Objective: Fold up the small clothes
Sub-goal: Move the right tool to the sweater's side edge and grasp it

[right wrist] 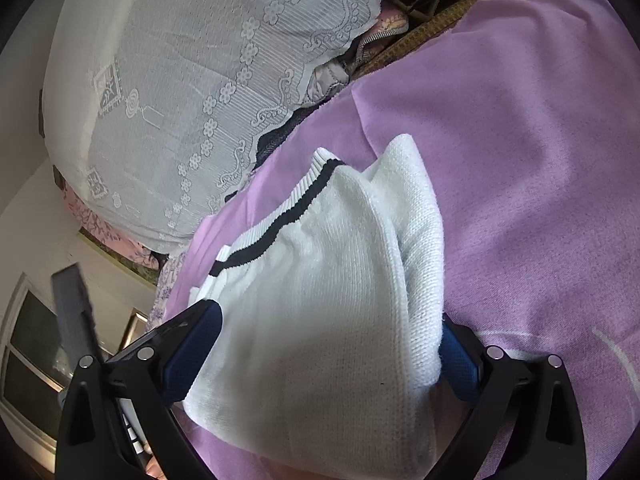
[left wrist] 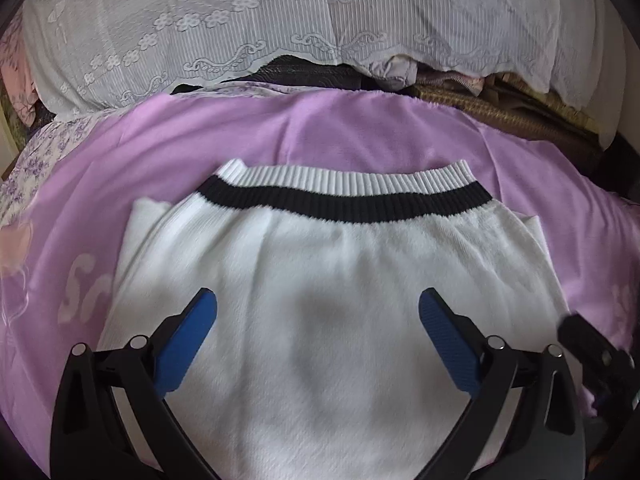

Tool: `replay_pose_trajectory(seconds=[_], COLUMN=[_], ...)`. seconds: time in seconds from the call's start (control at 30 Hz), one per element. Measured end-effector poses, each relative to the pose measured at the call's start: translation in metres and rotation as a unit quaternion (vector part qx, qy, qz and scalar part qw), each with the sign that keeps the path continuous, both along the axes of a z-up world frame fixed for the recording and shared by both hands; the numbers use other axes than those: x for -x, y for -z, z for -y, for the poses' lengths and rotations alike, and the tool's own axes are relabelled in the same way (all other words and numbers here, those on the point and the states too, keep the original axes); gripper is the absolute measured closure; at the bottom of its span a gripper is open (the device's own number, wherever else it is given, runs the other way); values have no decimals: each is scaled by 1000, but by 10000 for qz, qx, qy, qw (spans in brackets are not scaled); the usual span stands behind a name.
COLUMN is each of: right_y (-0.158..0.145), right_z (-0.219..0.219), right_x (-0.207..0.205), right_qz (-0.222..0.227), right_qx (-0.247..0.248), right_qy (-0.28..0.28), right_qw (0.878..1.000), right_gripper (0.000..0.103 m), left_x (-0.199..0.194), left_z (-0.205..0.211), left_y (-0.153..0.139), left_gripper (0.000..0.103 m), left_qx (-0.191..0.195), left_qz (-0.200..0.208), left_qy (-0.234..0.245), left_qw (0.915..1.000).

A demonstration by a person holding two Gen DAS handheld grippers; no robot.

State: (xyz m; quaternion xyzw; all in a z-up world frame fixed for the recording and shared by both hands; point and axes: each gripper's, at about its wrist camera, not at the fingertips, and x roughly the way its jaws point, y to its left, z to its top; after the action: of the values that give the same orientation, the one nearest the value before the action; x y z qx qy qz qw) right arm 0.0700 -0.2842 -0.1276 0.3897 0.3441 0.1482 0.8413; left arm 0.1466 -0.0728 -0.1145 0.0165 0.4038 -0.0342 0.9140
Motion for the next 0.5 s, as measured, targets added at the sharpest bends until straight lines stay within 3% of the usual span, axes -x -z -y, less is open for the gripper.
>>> replay_pose_trajectory(seconds=[0.1, 0.17, 0.23, 0.43, 0.5], right_y=[1, 2, 3, 16, 25], right_z=[7, 12, 18, 44, 51], right_x=[1, -1, -4, -6, -7], right_qz=[44, 6, -31, -278, -433], right_qx=[-259, -435, -561, -1240, -1418], right_qy=[94, 169, 182, 363, 432], right_qw=[9996, 9989, 9983, 9912, 9880], right_gripper=[4, 4, 6, 30, 49], left_x=[-23, -8, 4, 33, 31], left_z=[11, 25, 31, 13, 10], left_y=[30, 39, 33, 25, 28], left_gripper=[4, 4, 5, 5, 4], left_qx=[169, -312, -487, 5, 52], left_qz=[-455, 48, 148, 143, 75], left_qy=[22, -33, 79, 288, 249], left_qw=[9988, 9995, 9987, 9995, 9996])
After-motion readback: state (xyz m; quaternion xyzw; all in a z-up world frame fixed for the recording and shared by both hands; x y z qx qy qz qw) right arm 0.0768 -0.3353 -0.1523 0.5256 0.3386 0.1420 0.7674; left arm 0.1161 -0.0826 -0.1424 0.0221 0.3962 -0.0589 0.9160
